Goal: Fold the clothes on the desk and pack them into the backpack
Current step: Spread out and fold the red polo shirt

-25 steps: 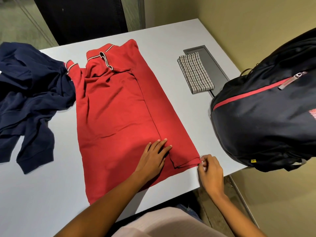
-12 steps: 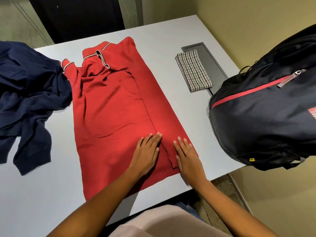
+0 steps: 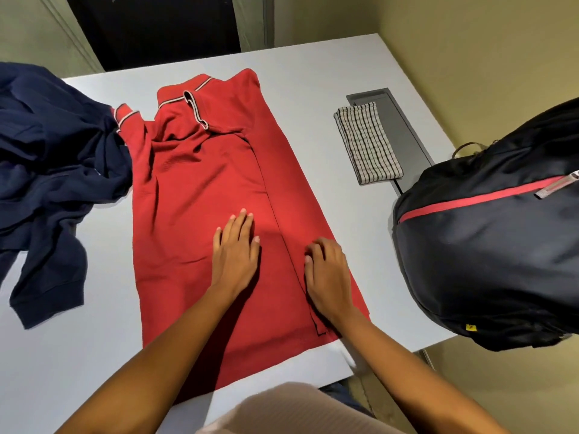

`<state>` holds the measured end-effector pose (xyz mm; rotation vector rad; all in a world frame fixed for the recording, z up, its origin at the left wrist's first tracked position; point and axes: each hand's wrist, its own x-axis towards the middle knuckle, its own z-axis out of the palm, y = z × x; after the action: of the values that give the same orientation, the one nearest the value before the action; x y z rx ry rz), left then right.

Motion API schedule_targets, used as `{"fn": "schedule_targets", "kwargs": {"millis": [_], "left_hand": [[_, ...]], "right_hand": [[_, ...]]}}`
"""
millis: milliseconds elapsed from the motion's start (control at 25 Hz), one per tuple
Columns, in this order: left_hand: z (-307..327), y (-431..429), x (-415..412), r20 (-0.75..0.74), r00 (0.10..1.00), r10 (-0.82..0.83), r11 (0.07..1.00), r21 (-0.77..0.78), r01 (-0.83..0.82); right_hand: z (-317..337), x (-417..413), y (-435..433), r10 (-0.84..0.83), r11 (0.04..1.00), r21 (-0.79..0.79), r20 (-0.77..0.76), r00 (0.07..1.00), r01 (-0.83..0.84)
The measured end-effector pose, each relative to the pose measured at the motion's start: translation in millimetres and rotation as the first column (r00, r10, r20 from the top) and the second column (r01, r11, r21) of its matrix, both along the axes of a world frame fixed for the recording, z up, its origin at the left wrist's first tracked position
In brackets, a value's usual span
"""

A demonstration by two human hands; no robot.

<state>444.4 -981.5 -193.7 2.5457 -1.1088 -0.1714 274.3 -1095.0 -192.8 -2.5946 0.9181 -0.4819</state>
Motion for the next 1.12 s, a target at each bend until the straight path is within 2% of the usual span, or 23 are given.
{"fn": "schedule_targets", "kwargs": {"millis": [80, 240, 400, 480, 640, 760, 880, 1000, 1120], "left_hand": [[-1, -9, 16, -0.005, 0.999, 0.048, 0.999, 0.007, -0.048], [-6, -31, 49, 0.028, 0.993, 0.115, 0.992, 0.054, -0.116], [-22, -63, 82, 0.089, 0.986, 0.143, 0.983, 0.104, -0.152], [-31, -76, 97, 0.094, 0.983, 0.159, 0.978, 0.124, -0.17], [-47, -82, 105, 0.131, 0.977, 0.168, 0.977, 0.111, -0.183], [-47, -87, 110, 0.137, 0.974, 0.178, 0.977, 0.092, -0.191], [-50, -86, 107, 0.16, 0.969, 0.187, 0.979, 0.055, -0.198], [-51, -87, 106, 0.202, 0.96, 0.195, 0.979, 0.015, -0.202], [-50, -87, 108, 0.191, 0.963, 0.189, 0.98, 0.029, -0.198]], "right_hand": [[-4, 40, -13, 0.087, 0.996, 0.009, 0.022, 0.996, -0.087], [-7, 110, -47, 0.15, 0.988, 0.03, 0.016, 0.989, -0.15], [-14, 186, -97, 0.278, 0.96, -0.01, 0.035, 0.96, -0.278], [-16, 228, -123, 0.283, 0.959, 0.014, 0.032, 0.959, -0.284], [-17, 308, -175, 0.233, 0.97, 0.102, -0.133, 0.963, -0.221], [-6, 370, -200, 0.076, 0.984, 0.176, -0.19, 0.979, -0.042], [12, 422, -213, -0.081, 0.977, 0.176, -0.23, 0.97, 0.123], [26, 462, -224, -0.206, 0.903, 0.317, -0.275, 0.939, 0.291], [36, 481, -238, -0.234, 0.78, 0.557, -0.163, 0.959, 0.285]]}}
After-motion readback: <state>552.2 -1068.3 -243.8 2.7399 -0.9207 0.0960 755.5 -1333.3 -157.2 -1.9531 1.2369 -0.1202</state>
